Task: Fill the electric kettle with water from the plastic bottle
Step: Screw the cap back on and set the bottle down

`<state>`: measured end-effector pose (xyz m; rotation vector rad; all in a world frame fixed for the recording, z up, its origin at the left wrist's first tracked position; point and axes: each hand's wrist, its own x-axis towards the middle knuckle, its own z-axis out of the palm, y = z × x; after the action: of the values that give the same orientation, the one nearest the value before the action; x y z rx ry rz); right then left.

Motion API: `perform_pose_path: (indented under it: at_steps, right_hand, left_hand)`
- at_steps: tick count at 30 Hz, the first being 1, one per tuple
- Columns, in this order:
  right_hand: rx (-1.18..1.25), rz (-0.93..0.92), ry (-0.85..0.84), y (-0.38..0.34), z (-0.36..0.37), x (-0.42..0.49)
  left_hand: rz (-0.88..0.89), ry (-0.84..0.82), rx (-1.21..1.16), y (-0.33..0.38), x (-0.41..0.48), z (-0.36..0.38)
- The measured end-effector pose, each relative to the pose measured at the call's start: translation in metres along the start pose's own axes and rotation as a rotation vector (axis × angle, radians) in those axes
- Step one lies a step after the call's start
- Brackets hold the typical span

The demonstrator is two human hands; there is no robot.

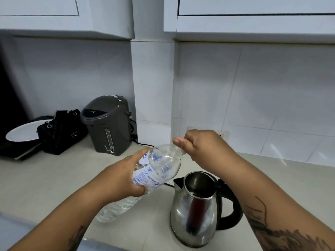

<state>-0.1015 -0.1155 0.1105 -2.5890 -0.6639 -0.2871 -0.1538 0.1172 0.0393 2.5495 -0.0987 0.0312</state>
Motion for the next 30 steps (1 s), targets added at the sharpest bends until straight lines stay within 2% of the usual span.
perform_pose_path:
  at_steps: [5,9,10,12,14,18,23,30]
  right_hand:
    - [0.214,-0.055,-0.122,0.001,-0.004,0.001]
    - [0.046,-0.056,-0.030,-0.006,0.005,0.008]
    - [0.076,-0.035,0.003,-0.008,0.009,0.012]
    - [0.352,0.034,0.015,-0.012,0.019,0.020]
    - [0.621,0.112,-0.075,-0.018,0.029,0.030]
    - [0.834,0.200,-0.269,-0.030,0.057,0.052]
    - [0.883,0.271,-0.273,-0.047,0.105,0.083]
    - [0.882,0.324,-0.274,-0.048,0.159,0.107]
  left_hand:
    - [-0.020,0.006,-0.052,-0.005,0.002,-0.002]
    - [-0.025,0.044,-0.021,-0.008,0.004,0.003]
    - [-0.021,0.058,-0.038,-0.009,0.004,0.004]
    - [-0.023,0.090,-0.116,-0.013,0.006,0.004]
    - [-0.036,0.141,-0.262,-0.019,0.012,0.000]
    - [-0.068,0.257,-0.535,-0.040,0.035,0.002]
    - [-0.114,0.305,-0.679,-0.080,0.074,0.024]
    - [-0.214,0.347,-0.705,-0.132,0.111,0.060]
